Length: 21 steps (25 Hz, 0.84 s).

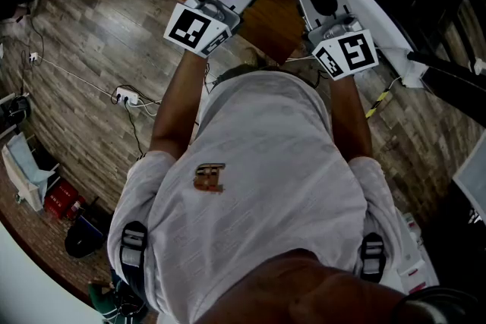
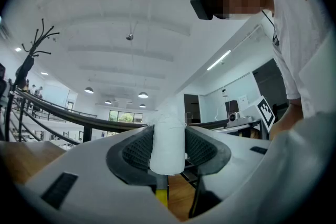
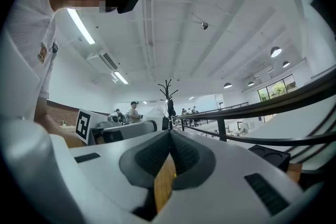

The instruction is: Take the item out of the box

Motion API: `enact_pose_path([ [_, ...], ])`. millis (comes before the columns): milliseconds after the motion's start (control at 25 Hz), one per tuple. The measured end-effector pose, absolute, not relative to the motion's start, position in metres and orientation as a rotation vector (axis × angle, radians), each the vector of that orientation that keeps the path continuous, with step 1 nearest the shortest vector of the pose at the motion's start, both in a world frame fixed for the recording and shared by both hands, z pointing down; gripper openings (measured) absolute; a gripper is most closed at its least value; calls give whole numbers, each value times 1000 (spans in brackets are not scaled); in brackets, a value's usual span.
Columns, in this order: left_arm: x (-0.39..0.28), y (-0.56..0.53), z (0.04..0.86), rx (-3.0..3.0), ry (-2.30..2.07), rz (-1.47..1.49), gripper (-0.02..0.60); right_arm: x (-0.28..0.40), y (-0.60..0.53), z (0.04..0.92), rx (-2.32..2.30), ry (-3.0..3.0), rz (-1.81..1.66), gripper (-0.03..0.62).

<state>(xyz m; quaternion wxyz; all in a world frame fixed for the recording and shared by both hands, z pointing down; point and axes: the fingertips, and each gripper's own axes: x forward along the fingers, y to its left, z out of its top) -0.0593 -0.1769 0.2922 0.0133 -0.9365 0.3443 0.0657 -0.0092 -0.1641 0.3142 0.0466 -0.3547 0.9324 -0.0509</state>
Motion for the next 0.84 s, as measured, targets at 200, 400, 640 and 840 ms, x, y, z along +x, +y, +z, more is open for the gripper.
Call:
enact_pose_path([
  [200,-59,-178,293,-2918,1073,204,204,-8,-166,315,-1084,2848,-156,31],
  [400,-58,-180,291,-2919,1067,206,204,-9,-167,313,-1083,2849,-152,31],
  [640,-58,-181,291,-2923,1062,205,204,-8,-168,313,-1089,2849,-150,31],
  [840,-55,-185,293,-2928,1063,207,204,-5,-171,315,-1091,2853,-152,31],
])
